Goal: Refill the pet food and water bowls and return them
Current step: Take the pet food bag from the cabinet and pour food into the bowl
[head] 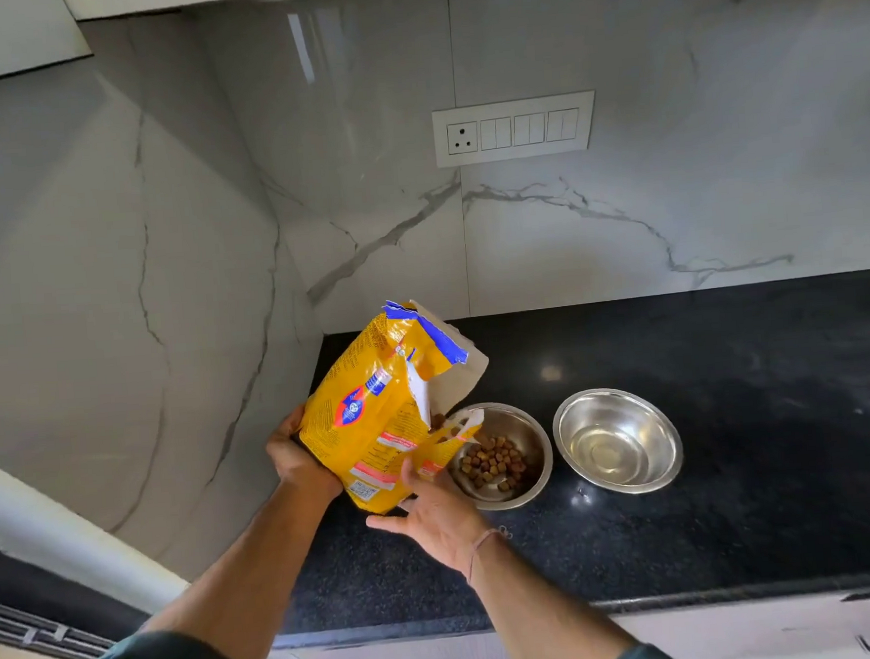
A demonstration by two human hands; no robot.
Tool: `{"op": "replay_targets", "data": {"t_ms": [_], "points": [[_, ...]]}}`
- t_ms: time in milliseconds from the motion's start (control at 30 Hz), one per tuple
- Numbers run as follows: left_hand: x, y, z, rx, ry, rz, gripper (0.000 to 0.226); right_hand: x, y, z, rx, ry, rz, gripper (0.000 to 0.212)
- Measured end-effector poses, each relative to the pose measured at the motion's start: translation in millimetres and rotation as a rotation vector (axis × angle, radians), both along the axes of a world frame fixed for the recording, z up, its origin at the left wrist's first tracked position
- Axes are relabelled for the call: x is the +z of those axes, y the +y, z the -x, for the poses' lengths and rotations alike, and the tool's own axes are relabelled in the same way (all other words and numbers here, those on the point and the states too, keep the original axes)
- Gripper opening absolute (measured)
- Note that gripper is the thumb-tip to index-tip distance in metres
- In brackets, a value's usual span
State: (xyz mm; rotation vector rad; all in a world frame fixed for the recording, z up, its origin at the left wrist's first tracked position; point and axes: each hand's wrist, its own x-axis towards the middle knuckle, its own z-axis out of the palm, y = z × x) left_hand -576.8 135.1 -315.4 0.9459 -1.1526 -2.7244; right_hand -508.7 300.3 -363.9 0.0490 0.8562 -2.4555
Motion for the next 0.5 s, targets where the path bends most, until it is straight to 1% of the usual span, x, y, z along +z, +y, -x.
{"op": "replay_targets", "data": {"t_ms": [67, 167, 367, 433, 500], "points": [[-1, 0, 2, -0.017, -0.003, 0.013, 0.036, -3, -2, 0, 0.013, 0.053, -0.040, 0.069], [-2, 0, 6, -0.041, 0.003, 0.040, 0.037, -6, -4, 1, -0.013, 0.055, -0.071, 0.065], [-2, 0, 11, -0.098, 0.029, 0.080, 0.043, -11, -1, 9, 0.005, 0.030, -0.029, 0.076], [0, -1, 14, -0.113, 0.026, 0.093, 0.044, -13, 2, 11, 0.043, 0.061, -0.040, 0.074], [2, -2, 18, -0.129, 0.007, 0.108, 0.045, -12, 4, 12, 0.080, 0.119, -0.102, 0.072]]}}
